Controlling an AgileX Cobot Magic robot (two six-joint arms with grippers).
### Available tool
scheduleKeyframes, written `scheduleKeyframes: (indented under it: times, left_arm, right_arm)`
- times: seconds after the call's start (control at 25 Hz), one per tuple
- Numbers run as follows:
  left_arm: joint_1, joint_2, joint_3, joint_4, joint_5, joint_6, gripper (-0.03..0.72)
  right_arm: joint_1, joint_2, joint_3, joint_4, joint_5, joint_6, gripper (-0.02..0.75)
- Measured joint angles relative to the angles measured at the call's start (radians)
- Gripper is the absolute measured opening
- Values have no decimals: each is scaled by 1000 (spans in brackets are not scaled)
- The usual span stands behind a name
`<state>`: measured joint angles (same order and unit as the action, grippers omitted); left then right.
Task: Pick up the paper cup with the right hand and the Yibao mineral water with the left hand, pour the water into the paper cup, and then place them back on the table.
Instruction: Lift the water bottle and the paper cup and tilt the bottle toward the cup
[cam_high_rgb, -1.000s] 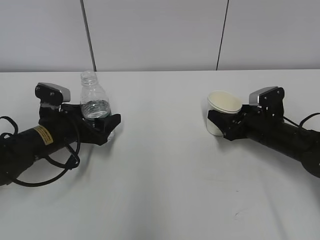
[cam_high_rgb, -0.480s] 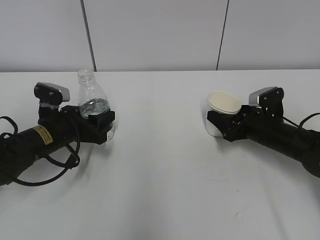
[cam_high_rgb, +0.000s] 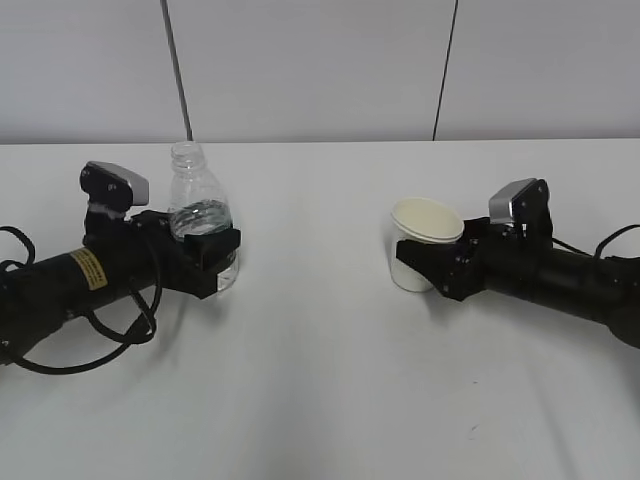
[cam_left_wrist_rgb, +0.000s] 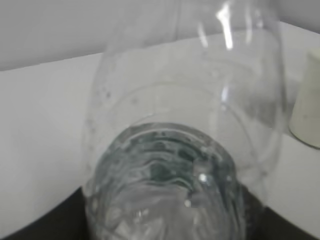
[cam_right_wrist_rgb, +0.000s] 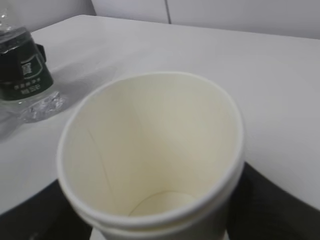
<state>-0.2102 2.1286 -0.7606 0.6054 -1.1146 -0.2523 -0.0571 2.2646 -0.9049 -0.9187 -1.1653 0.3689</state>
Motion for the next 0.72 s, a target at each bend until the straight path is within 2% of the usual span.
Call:
scheduleKeyframes:
  times: [0.24,0.72]
  left_arm:
    - [0,-76,0,54,53,0,368]
    - [-2,-243,1,180,338,16,367]
  right_arm:
    - [31,-8,-39,-142,8,80,533]
    - [189,-10,-109,-196,22,146,532]
